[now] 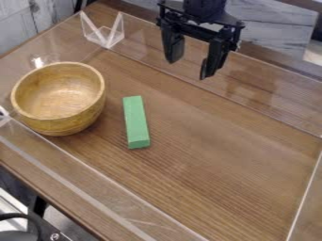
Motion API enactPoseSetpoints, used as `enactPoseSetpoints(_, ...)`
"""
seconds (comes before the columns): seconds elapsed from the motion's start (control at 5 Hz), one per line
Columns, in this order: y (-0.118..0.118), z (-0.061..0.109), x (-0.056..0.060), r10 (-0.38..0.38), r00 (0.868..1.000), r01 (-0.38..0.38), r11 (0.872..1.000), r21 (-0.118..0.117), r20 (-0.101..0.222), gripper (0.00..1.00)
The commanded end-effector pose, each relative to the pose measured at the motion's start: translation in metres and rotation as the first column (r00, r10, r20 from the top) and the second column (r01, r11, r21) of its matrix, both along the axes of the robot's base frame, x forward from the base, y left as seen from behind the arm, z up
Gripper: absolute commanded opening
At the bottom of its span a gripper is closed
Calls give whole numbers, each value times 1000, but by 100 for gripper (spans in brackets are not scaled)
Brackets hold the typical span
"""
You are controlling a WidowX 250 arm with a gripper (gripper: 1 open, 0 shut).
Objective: Put the green block in the brown bowl
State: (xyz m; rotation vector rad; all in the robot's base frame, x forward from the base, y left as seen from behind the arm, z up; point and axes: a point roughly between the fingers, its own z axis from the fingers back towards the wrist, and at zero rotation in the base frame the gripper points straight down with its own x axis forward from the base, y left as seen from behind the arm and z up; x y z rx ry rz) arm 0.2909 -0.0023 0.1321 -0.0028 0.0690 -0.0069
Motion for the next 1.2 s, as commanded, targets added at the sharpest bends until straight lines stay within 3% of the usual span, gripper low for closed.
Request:
enactPoseSetpoints(0.0,3,-2,1,-3,1000,3,1000,0,6,100)
enactPoseSetpoints(0.2,8,-4,1,-12,1000,12,1000,4,15,100)
enactPoseSetpoints(1.0,12,13,11,-34,989,35,999,-2,141,100)
